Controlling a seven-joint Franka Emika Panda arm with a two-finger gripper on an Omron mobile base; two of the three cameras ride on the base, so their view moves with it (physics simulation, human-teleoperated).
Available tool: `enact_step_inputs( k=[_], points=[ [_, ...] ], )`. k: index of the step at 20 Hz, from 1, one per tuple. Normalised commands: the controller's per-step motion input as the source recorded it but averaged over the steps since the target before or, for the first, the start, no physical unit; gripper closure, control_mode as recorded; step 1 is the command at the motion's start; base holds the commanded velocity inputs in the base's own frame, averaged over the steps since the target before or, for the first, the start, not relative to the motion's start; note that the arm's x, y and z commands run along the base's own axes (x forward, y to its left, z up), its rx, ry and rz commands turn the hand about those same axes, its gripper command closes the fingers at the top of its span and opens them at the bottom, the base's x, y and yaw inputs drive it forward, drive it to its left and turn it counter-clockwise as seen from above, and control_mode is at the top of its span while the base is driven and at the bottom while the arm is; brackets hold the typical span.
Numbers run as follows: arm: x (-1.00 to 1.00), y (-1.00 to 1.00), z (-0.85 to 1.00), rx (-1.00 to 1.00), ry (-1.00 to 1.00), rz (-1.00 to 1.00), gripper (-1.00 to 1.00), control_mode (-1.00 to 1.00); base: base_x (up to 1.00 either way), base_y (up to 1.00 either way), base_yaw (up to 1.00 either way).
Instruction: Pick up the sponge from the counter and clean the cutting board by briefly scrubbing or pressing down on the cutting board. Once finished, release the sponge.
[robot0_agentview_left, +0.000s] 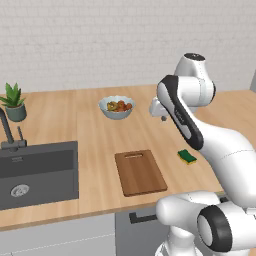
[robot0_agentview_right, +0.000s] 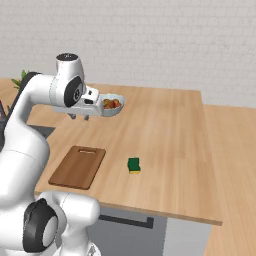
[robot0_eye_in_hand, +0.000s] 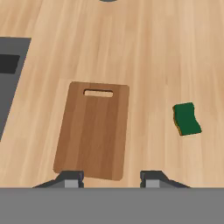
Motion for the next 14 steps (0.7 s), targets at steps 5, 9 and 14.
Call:
enact_step_inputs(
  k=[5,9,14],
  points=[
    [0.00,-0.31,0.00,0.00,0.00,0.01,-1.00,-1.00,0.00,0.00,0.00],
    [0.01,-0.45,0.00,0.00,0.01,0.05,-1.00,-1.00,0.00,0.00,0.00],
    [0.08,-0.34,0.00,-0.03,0.00,0.14,-1.00,-1.00,0.00,0.00,0.00]
  ],
)
